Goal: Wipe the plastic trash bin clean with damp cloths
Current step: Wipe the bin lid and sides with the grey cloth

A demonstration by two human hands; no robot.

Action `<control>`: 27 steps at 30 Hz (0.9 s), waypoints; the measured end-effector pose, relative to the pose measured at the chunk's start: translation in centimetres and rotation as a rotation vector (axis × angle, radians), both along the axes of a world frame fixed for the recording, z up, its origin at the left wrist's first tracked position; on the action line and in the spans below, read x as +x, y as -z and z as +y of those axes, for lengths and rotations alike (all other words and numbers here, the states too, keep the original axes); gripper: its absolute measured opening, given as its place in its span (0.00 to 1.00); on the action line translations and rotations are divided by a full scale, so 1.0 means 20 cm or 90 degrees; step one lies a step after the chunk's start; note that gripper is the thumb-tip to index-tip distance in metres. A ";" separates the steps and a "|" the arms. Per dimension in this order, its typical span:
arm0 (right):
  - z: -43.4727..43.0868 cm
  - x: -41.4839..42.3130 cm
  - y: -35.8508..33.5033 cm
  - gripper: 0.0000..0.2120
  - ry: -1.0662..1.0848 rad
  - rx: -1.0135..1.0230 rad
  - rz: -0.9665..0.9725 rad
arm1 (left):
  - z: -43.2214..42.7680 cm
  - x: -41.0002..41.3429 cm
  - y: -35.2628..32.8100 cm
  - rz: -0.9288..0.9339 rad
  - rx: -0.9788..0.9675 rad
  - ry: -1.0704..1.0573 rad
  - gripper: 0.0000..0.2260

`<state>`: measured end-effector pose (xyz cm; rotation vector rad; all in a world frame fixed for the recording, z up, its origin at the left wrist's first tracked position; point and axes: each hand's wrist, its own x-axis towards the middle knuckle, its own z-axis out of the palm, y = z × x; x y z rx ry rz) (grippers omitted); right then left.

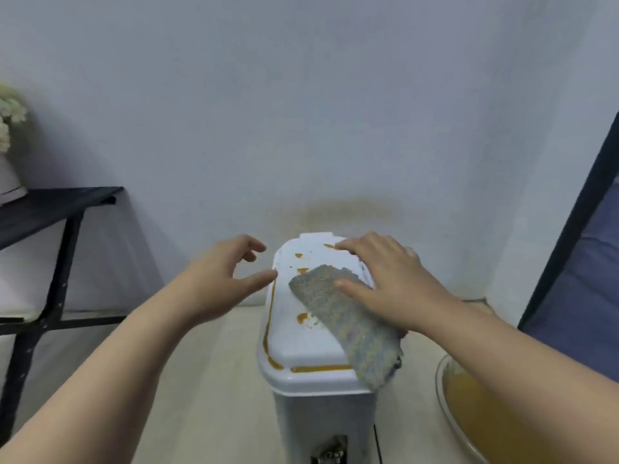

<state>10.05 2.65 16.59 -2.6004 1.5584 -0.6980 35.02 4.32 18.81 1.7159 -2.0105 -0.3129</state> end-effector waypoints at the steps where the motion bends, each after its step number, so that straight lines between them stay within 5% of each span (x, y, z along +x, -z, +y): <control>1: 0.02 0.00 0.02 0.22 -0.051 0.013 0.007 | 0.01 0.04 0.02 -0.028 0.026 0.024 0.25; 8: 0.07 0.02 0.20 0.23 -0.168 0.141 0.074 | 0.02 0.04 0.12 -0.143 0.142 0.125 0.50; 17: 0.01 0.10 0.12 0.18 -0.335 0.143 0.059 | -0.03 0.05 0.24 -0.220 0.163 0.093 0.53; 27: 0.03 0.01 0.24 0.21 -0.089 0.068 0.025 | 0.00 0.01 0.18 -0.272 0.143 0.024 0.55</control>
